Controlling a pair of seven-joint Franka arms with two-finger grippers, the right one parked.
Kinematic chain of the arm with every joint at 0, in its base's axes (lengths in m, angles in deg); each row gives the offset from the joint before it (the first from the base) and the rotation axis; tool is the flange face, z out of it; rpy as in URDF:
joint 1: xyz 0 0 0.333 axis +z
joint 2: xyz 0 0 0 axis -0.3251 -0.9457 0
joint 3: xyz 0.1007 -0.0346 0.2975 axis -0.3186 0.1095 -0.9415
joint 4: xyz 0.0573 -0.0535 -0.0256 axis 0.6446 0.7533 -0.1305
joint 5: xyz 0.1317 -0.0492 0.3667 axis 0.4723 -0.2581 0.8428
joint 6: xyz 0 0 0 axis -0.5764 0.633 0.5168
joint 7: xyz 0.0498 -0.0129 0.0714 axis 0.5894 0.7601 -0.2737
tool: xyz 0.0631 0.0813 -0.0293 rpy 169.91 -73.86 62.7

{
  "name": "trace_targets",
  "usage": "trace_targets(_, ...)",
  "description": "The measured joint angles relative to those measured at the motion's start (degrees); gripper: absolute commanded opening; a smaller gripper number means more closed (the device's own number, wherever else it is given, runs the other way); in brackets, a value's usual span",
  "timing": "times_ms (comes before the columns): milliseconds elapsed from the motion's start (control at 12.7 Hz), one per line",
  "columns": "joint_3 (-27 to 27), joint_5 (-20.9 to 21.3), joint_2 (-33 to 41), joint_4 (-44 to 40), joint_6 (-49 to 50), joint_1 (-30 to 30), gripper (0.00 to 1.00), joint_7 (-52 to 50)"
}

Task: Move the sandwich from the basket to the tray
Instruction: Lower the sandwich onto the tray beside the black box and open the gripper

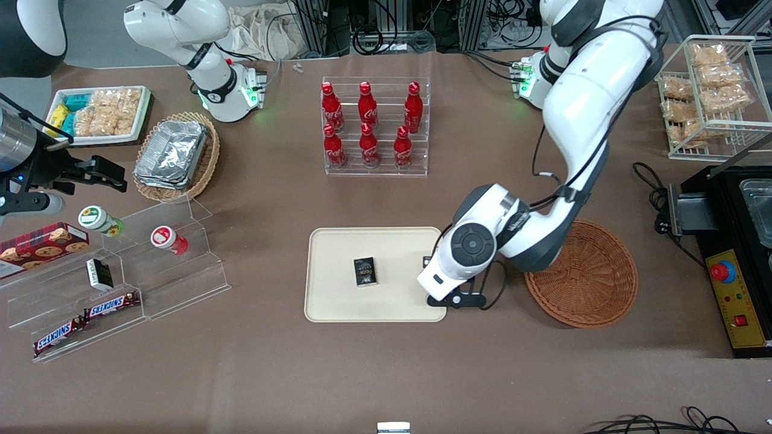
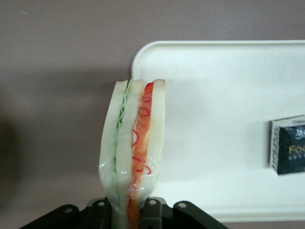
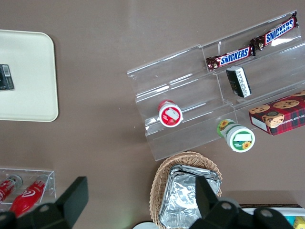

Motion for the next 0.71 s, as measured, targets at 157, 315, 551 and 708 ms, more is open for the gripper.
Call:
trace_targets(157,-0.1,0.0,-1.1,-0.5,-1.1,-0.4,0.00,-1.1)
trace_targets(315,-0.1,0.0,-1.3,-0.5,-2.1,-1.0,0.00,-2.0)
trace_targets(551,-0.1,0.0,-1.9,-0.5,-3.8,-2.3,0.99,-2.7)
trace_targets(708,-0.1,0.2,-2.1,-0.5,-3.8,-2.4,1.00,-2.7)
